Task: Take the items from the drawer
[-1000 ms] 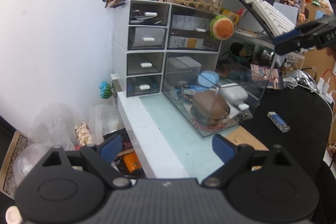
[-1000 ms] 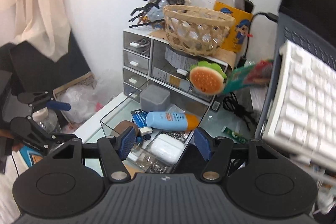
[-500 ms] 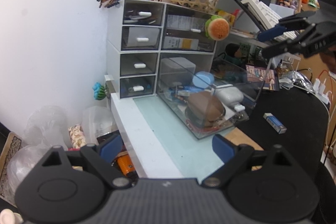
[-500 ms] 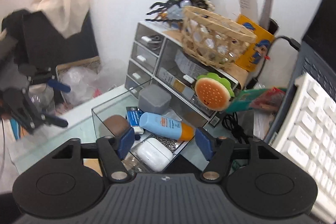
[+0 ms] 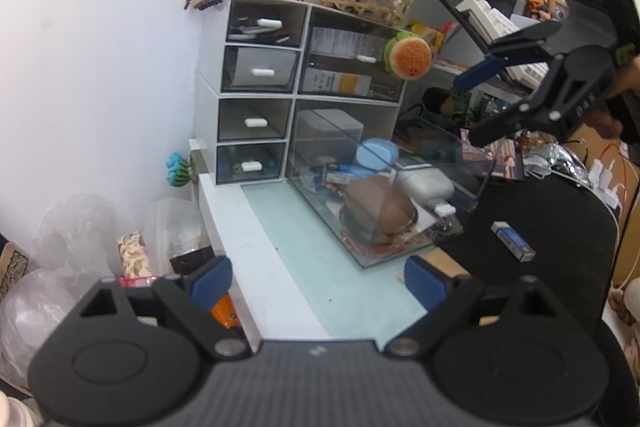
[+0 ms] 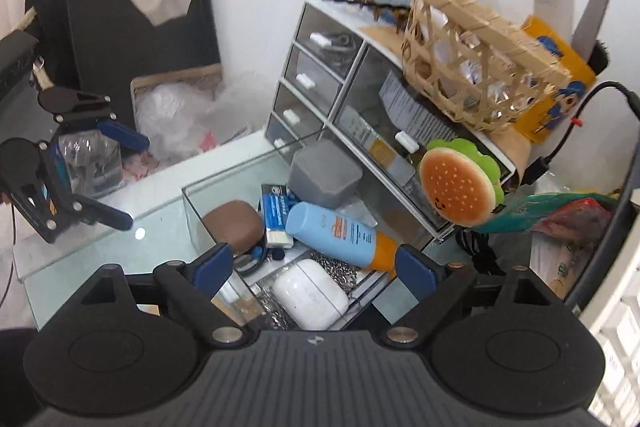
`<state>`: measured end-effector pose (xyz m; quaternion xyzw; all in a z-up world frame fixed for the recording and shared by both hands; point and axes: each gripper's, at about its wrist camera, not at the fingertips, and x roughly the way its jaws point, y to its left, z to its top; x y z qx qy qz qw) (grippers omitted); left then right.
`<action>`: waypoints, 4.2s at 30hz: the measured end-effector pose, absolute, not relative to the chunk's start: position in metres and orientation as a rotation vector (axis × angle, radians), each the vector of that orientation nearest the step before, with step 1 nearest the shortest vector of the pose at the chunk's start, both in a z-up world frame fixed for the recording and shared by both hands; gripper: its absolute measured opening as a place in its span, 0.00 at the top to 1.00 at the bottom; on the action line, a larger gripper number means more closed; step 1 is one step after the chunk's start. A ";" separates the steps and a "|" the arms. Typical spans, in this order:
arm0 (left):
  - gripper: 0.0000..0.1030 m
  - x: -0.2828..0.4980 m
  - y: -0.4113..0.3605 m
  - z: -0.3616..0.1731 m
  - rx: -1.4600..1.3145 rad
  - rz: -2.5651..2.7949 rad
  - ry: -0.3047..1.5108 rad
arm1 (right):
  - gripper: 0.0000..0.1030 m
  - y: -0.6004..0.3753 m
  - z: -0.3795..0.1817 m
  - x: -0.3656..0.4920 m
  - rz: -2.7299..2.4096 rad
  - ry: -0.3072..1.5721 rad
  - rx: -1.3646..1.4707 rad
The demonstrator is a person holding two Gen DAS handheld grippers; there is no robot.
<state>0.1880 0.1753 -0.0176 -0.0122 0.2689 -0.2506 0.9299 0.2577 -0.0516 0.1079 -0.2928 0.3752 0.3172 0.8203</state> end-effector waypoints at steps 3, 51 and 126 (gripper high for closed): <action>0.08 0.190 0.175 -0.020 -0.026 -0.510 0.550 | 0.23 -0.054 0.104 0.271 0.692 0.854 -0.614; 0.08 0.199 0.170 -0.035 -0.056 -0.529 0.551 | 0.63 -0.022 0.059 0.345 0.894 1.318 -0.808; 0.07 0.198 0.166 -0.040 -0.051 -0.510 0.571 | 0.74 -0.017 0.045 0.345 1.017 1.412 -0.848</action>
